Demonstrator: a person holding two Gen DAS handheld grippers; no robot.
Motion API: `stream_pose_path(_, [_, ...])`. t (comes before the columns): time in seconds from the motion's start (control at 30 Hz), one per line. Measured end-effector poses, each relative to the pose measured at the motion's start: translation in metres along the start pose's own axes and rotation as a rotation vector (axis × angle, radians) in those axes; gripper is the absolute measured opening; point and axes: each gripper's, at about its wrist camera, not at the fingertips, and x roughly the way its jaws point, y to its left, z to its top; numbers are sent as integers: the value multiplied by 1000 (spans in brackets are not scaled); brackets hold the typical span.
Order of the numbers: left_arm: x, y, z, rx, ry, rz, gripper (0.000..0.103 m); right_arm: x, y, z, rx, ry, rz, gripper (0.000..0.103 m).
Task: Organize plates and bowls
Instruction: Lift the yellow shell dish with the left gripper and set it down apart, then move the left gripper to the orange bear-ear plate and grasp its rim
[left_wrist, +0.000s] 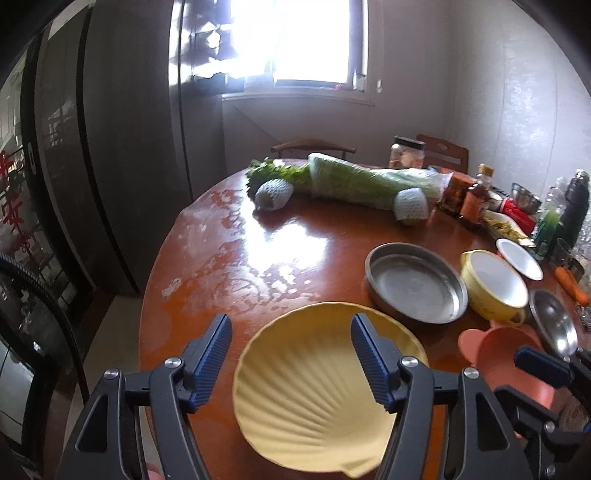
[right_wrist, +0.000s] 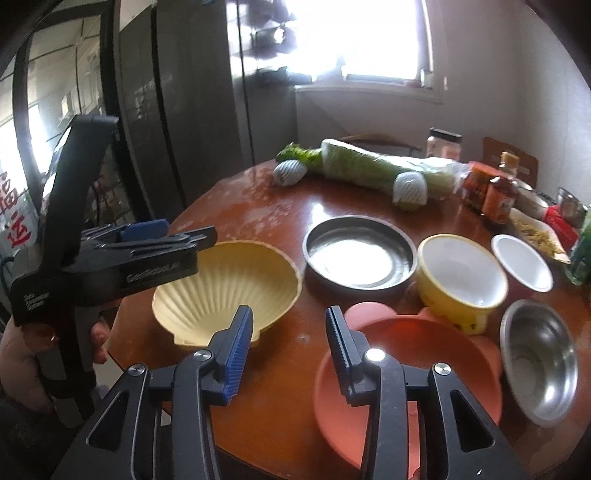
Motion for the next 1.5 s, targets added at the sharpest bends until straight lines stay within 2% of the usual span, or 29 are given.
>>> stream_pose_path(0.13, [-16, -13, -1, 21, -21, -28, 72, -17, -10, -1, 25, -30, -24, 50])
stream_pose_path(0.67, [-50, -74, -12, 122, -31, -122, 78, -76, -43, -16, 92, -109, -99, 56])
stream_pose_path(1.07, [-44, -114, -27, 175, 29, -163, 78, -96, -75, -48, 159, -72, -150, 57])
stream_pose_path(1.5, [-23, -129, -55, 164, 131, -201, 78, -80, -89, -74, 208, 15, -125, 57])
